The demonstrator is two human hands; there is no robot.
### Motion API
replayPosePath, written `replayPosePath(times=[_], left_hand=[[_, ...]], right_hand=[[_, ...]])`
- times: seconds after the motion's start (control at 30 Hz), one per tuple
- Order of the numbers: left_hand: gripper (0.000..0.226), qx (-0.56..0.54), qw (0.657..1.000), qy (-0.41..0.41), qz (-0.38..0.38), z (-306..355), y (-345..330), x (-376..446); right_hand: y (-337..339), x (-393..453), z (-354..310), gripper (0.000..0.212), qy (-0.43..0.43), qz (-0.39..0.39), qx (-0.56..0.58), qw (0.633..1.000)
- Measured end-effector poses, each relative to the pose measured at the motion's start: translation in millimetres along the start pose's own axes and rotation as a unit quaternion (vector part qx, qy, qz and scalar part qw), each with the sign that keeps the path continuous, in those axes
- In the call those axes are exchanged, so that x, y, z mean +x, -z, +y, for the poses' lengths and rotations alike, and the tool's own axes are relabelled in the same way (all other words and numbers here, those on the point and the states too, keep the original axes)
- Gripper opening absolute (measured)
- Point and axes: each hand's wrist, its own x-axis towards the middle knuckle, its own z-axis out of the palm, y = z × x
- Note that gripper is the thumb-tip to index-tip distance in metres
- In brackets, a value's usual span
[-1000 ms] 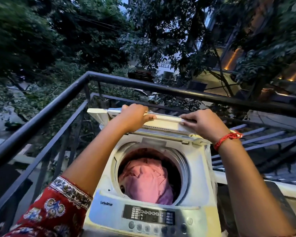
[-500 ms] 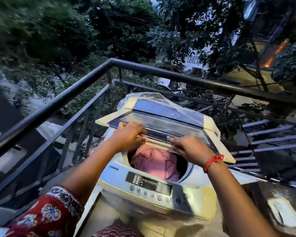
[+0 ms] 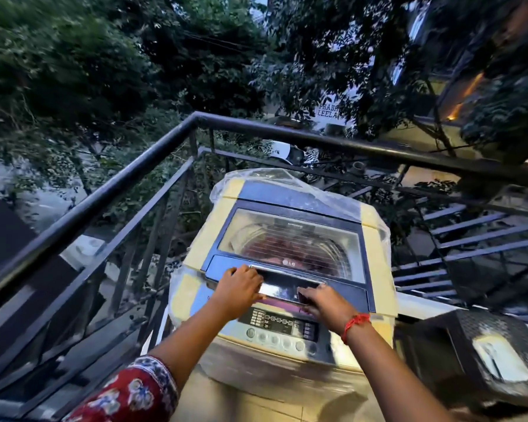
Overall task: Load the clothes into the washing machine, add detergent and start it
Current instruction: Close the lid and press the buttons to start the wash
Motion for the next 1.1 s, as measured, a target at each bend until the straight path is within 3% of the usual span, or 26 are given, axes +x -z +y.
replayPosePath(times=[0.27,0.43,0.53,0.7,0.8,1.1], left_hand=[[0.044,-0.025,0.999,-0.013,-0.028,-3,-26,4],[0.031,-0.057,0.996,-0.002,-0.075,-7,-42,13],[0.027,-0.106,0.99,0.05,-0.074,-9,-41,21],[0.023,-0.167,0.963,0.15,-0.147,-3,-22,45],[0.018,-0.155,0.955,0.183,-0.175,3,-9,56],[0.023,-0.237,0.918,0.234,-0.215,1,-3,71]], right_hand=[[-28,1,2,0.044,-0.078,-0.011,0.092,0.993],[-30,3,2,0.037,-0.085,-0.016,0.115,0.99],[-24,-2,10,0.033,-0.079,-0.002,0.154,0.985],[-23,-21,56,0.009,-0.219,0.102,0.192,0.951],[-26,-38,73,0.02,-0.267,0.052,0.23,0.934],[-32,-44,86,0.038,-0.256,-0.007,0.296,0.92]])
